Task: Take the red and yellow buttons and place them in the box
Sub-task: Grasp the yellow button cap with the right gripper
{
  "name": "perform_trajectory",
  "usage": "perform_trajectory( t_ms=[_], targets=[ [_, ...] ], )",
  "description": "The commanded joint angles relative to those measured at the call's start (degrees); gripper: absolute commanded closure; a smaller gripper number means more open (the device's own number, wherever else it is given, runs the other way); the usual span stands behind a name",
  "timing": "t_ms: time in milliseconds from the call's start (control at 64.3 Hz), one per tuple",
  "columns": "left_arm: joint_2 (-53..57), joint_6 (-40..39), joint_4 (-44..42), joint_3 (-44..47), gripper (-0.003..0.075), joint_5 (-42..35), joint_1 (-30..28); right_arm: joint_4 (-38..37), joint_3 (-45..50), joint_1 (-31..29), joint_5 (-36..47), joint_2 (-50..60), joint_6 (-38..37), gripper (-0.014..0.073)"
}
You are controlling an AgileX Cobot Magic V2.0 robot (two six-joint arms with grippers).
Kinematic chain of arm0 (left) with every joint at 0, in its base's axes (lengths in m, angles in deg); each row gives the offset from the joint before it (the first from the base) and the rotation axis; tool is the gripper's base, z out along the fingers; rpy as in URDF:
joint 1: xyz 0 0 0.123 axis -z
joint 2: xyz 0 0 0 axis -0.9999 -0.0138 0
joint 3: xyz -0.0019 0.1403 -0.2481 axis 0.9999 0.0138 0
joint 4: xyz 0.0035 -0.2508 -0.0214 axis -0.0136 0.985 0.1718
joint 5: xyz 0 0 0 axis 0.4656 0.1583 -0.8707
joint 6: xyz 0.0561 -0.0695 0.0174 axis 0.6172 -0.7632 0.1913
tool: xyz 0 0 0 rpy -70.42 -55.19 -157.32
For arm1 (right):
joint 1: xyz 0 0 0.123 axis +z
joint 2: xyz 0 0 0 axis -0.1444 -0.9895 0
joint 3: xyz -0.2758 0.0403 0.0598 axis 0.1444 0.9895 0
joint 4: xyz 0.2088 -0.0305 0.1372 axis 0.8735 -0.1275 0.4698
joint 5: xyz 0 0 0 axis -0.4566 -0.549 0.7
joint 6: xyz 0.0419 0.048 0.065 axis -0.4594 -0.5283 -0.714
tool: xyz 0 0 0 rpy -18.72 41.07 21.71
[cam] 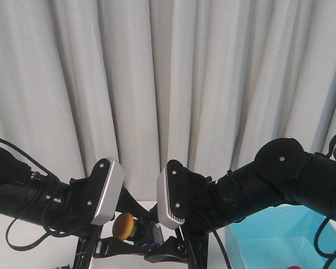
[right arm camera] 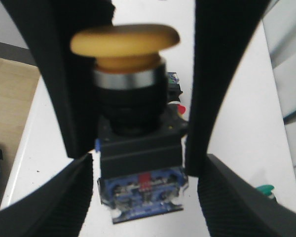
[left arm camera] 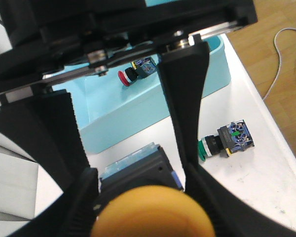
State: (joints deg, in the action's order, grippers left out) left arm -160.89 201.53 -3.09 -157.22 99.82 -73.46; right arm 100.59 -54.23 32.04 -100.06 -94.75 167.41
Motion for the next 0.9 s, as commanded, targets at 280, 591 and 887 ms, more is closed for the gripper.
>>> perform_trajectory(
  t_ms=[280, 591, 887],
  targets=[
    [2.7, -0.1, 4.3, -1.3, 0.0532, 0.2, 0.2, 3.3, -1.9, -0.1, -0.8, 2.4, 1.9, 0.0238],
    [2.7, -0.1, 4.3, -1.3, 0.0532, 0.2, 0.2, 3.3, -1.9, -0.1, -0.9, 2.4, 1.8, 0.0396],
    [2.7, -0.3, 4.3, -1.3, 0.0522, 0.1, 0.2, 3.3, -1.9, -0.1, -0.9, 2.4, 1.8, 0.0395]
  ],
)
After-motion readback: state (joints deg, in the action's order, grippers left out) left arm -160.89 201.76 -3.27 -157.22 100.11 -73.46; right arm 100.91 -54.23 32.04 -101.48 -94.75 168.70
